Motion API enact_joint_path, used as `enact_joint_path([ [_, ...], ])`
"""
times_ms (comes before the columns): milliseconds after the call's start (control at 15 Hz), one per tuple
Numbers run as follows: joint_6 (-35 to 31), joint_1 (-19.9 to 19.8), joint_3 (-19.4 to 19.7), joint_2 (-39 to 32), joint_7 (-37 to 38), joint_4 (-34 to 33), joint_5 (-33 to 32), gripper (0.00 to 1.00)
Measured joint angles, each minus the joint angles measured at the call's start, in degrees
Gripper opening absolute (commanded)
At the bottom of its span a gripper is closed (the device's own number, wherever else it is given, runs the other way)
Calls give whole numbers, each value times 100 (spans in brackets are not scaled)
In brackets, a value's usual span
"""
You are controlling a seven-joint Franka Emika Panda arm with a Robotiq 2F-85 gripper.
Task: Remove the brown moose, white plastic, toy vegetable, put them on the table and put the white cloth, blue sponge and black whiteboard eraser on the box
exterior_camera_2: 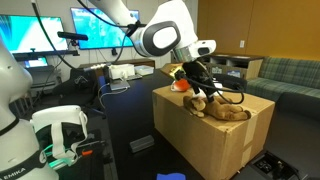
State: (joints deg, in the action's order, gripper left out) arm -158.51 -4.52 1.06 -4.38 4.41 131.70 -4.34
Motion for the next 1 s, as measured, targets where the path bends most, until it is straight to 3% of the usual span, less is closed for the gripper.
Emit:
enact_joint_path([
  [333, 1, 6, 189, -596, 0, -383, -4, 100],
  [467, 5, 10, 227, -731, 0, -482, -4, 84],
  [533, 10, 10, 239, -780, 0, -528, -4, 66],
  [1000, 87, 9, 275, -836, -5, -697, -2, 13],
])
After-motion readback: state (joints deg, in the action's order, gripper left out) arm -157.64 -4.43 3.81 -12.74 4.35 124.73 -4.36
